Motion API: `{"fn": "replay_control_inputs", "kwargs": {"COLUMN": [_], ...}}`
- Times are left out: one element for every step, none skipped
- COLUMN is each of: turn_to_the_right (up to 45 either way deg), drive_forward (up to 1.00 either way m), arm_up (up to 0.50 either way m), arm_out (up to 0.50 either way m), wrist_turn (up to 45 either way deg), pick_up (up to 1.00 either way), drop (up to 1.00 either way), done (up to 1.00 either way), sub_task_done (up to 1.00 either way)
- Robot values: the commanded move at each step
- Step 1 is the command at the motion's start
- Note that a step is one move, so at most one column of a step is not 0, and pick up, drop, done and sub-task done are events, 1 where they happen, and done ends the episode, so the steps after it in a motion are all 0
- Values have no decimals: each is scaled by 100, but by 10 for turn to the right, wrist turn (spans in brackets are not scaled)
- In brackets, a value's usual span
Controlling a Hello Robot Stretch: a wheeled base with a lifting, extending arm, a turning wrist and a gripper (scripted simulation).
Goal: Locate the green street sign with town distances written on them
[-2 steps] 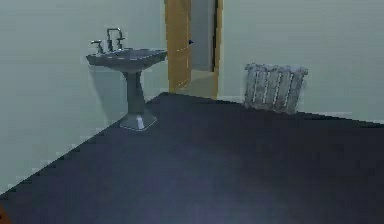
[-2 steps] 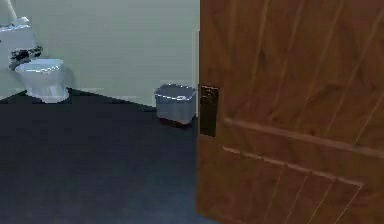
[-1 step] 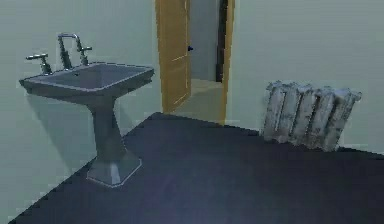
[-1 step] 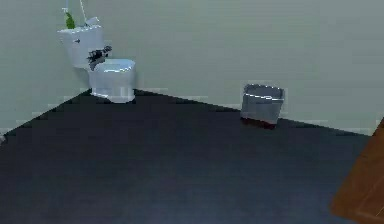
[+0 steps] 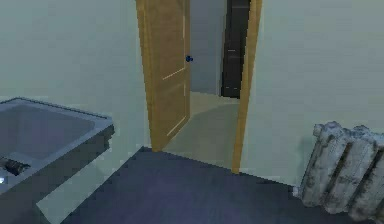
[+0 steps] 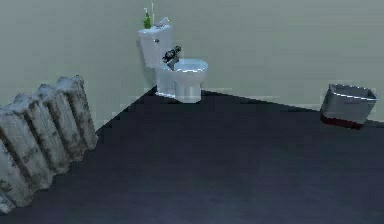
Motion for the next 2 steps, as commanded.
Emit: {"fn": "replay_control_inputs", "kwargs": {"turn_to_the_right": [30,0], "drive_forward": [0,85], "arm_up": [0,0], "arm_out": [0,0], "wrist_turn": [0,0], "pick_up": [0,0], "drop": [0,0], "done": [0,0], "sub_task_done": [0,0]}}
